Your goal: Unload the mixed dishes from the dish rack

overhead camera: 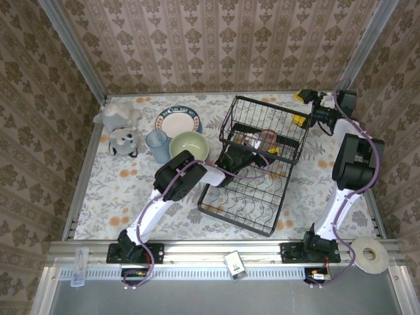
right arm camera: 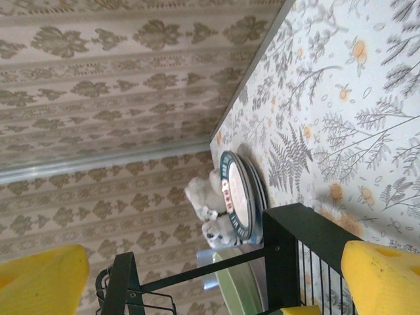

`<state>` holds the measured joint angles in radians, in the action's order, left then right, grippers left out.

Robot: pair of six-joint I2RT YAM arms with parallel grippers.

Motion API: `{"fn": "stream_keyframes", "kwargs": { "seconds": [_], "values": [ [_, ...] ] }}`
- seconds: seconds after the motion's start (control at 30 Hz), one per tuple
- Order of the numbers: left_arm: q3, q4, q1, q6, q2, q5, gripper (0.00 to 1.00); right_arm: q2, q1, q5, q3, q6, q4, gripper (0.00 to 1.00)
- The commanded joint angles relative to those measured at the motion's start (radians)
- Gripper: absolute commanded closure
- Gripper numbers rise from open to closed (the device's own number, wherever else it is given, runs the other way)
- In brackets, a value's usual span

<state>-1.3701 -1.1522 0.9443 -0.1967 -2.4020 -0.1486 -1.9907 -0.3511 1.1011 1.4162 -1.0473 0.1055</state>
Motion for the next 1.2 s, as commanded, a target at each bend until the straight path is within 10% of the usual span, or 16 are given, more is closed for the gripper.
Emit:
{"fn": "stream_keyframes", "kwargs": {
  "seconds": [0.0, 0.53, 0.73, 0.93, 1.17],
  "values": [
    [-0.015, -0.040, -0.003, 0.074, -0.009, -0.073, 0.21, 0.117, -0.022, -0.098, -0.018, 0.020, 0.013, 0.00],
    [0.029, -0.154, 0.016, 0.191, 0.013, 0.028, 0.21, 0.244, -0.022, -0.131, -0.118, 0.010, 0.030, 0.00],
    [0.001, -0.151, 0.014, 0.159, -0.014, 0.042, 0.21, 0.502, -0.019, -0.395, -0.173, 0.250, -0.184, 0.00],
    [0.011, -0.152, 0.004, 0.135, -0.023, 0.043, 0.21, 0.778, -0.010, -0.713, -0.454, 0.149, 0.061, 0.00],
    [0.010, -0.150, 0.002, 0.118, -0.019, 0.026, 0.21, 0.982, 0.048, -0.774, -0.530, 0.320, -0.038, 0.00]
  ]
}}
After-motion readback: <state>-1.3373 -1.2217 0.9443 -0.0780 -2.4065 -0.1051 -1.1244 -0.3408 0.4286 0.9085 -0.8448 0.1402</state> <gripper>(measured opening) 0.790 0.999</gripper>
